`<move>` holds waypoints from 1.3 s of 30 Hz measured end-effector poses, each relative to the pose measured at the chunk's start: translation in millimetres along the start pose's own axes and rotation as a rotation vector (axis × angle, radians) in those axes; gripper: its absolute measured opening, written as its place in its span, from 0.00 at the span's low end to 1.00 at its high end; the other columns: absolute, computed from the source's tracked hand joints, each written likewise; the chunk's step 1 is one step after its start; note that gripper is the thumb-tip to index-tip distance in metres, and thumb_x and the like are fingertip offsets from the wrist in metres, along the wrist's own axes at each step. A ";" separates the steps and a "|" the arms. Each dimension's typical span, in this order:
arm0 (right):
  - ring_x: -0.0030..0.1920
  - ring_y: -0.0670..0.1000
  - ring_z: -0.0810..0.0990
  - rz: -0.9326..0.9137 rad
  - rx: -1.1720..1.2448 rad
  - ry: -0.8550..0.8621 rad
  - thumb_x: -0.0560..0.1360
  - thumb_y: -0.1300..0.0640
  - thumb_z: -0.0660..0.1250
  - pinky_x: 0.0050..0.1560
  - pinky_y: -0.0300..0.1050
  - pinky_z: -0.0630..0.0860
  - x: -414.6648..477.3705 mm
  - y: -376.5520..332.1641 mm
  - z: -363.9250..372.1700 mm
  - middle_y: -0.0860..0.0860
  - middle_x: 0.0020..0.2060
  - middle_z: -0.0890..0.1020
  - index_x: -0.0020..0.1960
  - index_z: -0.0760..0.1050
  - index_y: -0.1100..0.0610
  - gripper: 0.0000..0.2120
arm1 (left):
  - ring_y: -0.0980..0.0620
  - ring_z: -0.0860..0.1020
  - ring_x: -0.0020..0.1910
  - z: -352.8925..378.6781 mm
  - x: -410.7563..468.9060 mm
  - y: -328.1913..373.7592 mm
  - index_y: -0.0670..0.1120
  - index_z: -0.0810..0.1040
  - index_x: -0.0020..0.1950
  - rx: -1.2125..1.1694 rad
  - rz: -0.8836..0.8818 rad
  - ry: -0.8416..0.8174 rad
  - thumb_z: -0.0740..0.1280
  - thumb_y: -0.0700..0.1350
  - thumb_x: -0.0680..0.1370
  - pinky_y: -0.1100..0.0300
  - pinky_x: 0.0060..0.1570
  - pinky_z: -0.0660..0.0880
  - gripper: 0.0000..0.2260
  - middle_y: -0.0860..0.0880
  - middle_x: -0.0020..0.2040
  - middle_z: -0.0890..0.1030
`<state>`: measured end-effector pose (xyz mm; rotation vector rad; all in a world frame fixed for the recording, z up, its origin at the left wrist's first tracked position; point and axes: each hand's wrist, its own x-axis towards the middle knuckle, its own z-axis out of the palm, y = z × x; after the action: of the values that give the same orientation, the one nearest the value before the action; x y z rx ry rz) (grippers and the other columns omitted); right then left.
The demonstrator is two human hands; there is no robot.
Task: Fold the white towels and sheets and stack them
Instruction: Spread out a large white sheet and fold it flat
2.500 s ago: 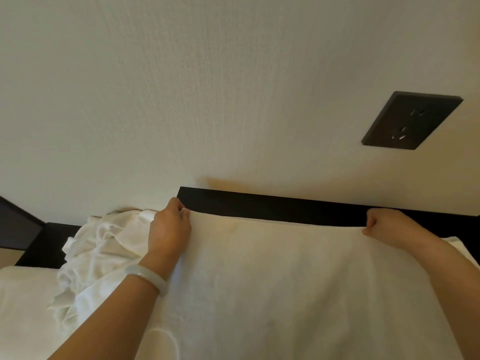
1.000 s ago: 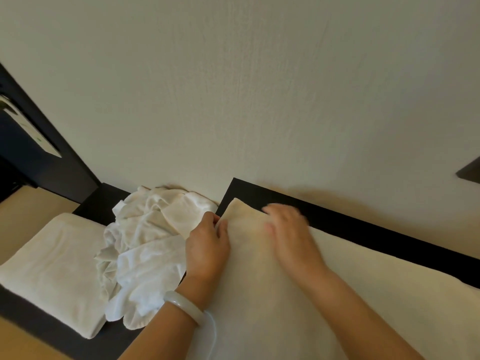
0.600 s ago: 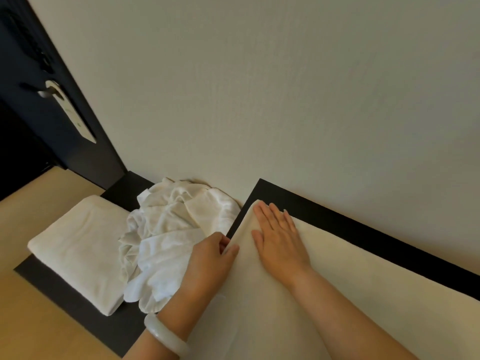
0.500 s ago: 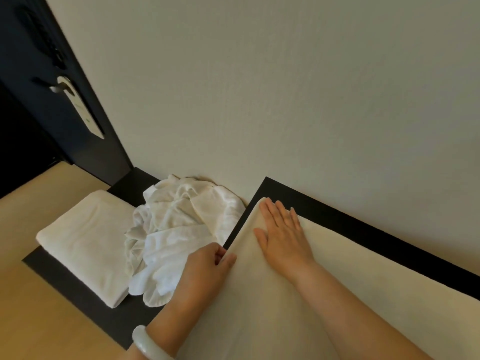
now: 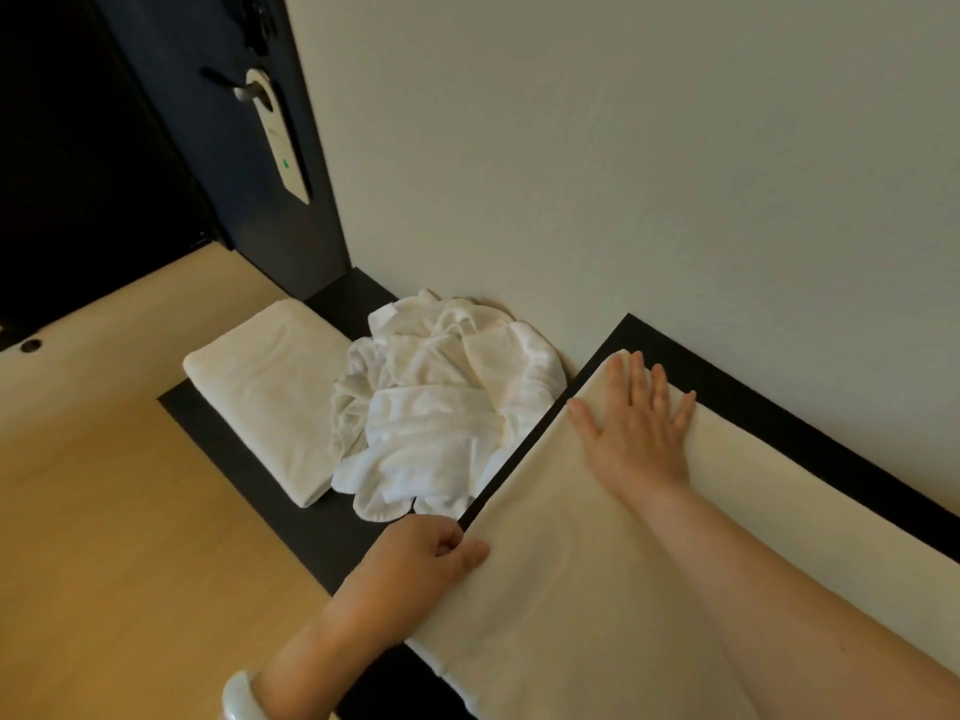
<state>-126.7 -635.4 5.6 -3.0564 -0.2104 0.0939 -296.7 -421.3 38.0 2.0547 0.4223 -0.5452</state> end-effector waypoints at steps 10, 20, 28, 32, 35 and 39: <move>0.80 0.56 0.43 0.009 -0.012 0.007 0.77 0.30 0.39 0.75 0.67 0.39 3.7 2.9 1.1 0.53 0.81 0.46 0.80 0.41 0.51 0.39 | 0.59 0.73 0.31 -7.8 -37.6 -16.5 0.53 0.72 0.39 0.164 0.144 0.178 0.62 0.57 0.81 0.66 0.32 0.69 0.13 0.54 0.32 0.75; 0.79 0.52 0.37 0.096 0.056 -0.133 0.82 0.38 0.41 0.76 0.64 0.36 -19.5 -20.9 -29.7 0.51 0.80 0.41 0.81 0.39 0.53 0.33 | 0.46 0.60 0.77 34.2 -37.9 25.0 0.45 0.66 0.76 0.745 0.737 0.336 0.66 0.51 0.79 0.47 0.76 0.52 0.27 0.46 0.78 0.62; 0.80 0.50 0.48 0.184 0.104 0.073 0.81 0.47 0.36 0.79 0.57 0.44 -198.4 -58.4 -0.2 0.53 0.80 0.53 0.80 0.51 0.56 0.31 | 0.49 0.30 0.77 59.9 -0.8 13.8 0.47 0.35 0.79 0.982 0.714 0.143 0.36 0.55 0.82 0.46 0.76 0.37 0.27 0.48 0.79 0.34; 0.79 0.49 0.43 0.266 0.077 0.055 0.82 0.44 0.40 0.78 0.56 0.40 -221.3 -42.8 3.8 0.51 0.80 0.48 0.81 0.45 0.55 0.29 | 0.50 0.32 0.77 61.6 0.3 11.7 0.48 0.34 0.79 0.982 0.714 0.148 0.34 0.55 0.81 0.47 0.77 0.38 0.27 0.49 0.79 0.33; 0.79 0.47 0.40 0.390 0.059 0.037 0.78 0.40 0.35 0.78 0.56 0.37 -236.8 -20.9 2.4 0.49 0.80 0.44 0.80 0.41 0.52 0.33 | 0.50 0.31 0.77 60.0 1.8 11.3 0.48 0.31 0.78 0.965 0.733 0.169 0.30 0.56 0.79 0.48 0.77 0.37 0.28 0.50 0.78 0.32; 0.79 0.47 0.36 0.537 0.049 0.017 0.79 0.36 0.35 0.77 0.55 0.33 -264.5 16.6 2.9 0.47 0.79 0.38 0.80 0.35 0.49 0.33 | 0.49 0.33 0.78 62.6 5.9 8.1 0.48 0.35 0.79 0.948 0.755 0.204 0.32 0.56 0.80 0.48 0.77 0.38 0.28 0.50 0.79 0.35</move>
<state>-386.1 -688.3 16.1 -2.9724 0.6057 0.1007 -300.9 -478.8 11.6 2.9296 -0.6312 -0.0364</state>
